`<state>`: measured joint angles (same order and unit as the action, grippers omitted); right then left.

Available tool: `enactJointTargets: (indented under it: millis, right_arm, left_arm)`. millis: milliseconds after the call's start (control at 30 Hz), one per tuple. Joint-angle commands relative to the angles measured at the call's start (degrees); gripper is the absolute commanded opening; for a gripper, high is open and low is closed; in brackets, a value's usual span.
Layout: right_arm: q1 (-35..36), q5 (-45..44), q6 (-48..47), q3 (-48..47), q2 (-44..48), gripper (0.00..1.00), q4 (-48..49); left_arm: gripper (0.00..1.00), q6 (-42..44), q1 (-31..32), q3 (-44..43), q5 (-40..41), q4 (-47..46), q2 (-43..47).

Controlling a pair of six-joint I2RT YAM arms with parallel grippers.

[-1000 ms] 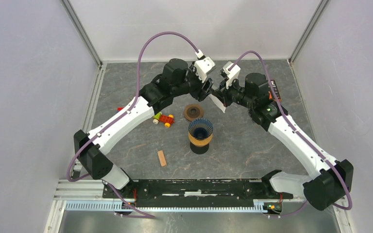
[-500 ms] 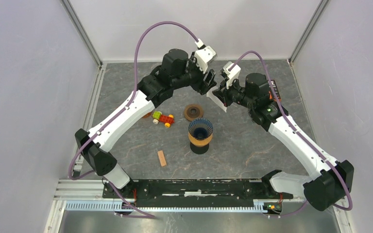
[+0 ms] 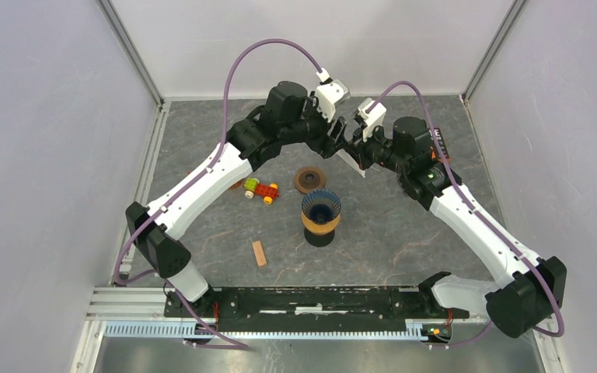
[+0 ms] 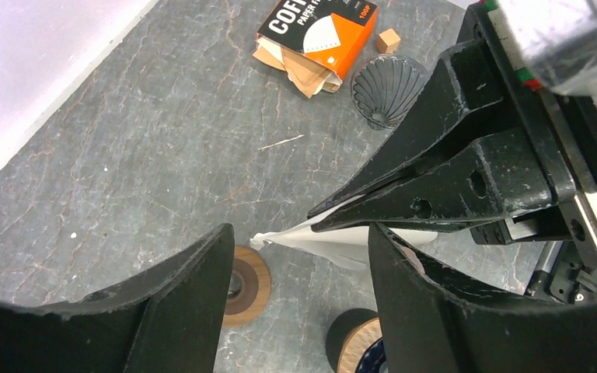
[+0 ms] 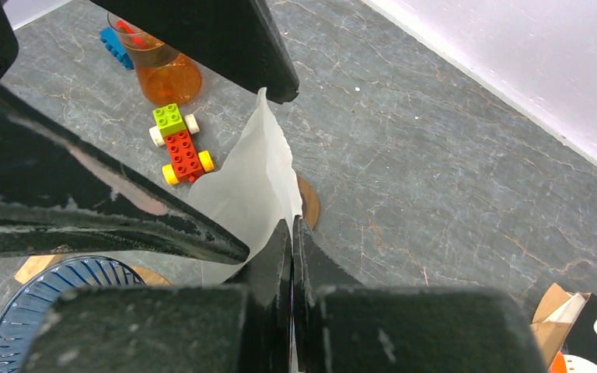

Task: Place the coffee filter in the dripper
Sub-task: Pick up the coffee filter from the coffee filter holder.

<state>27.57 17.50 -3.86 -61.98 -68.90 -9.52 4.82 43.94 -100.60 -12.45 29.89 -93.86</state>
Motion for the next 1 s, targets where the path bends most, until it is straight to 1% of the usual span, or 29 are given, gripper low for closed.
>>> enactJointTargets:
  millis: [0, 200, 467, 633, 967]
  right_arm:
    - [-0.3, -1.4, -0.6, 0.2, 1.6, 0.0, 1.5]
    - [-0.2, -0.3, -0.8, 0.4, 1.9, 0.0, 1.9]
    - [-0.3, -0.6, -1.3, 1.0, 1.9, 0.0, 2.0]
    - [-0.2, -1.5, -1.9, 1.5, 2.0, 0.0, 2.0]
    - [0.3, -2.8, -2.6, 2.0, 2.3, 0.0, 1.7]
  left_arm:
    - [0.71, -2.3, -0.3, 0.5, -1.5, -1.3, 1.9]
    - [0.68, -1.9, -0.3, -0.9, 2.9, -0.8, -0.1]
    - [0.68, -3.7, -0.2, -1.8, 2.8, -1.0, -1.0]
    - [0.68, -7.6, -0.3, -2.2, 3.1, -1.8, -1.4]
    - [0.67, -10.4, -0.3, -3.0, 4.0, -1.9, -2.1]
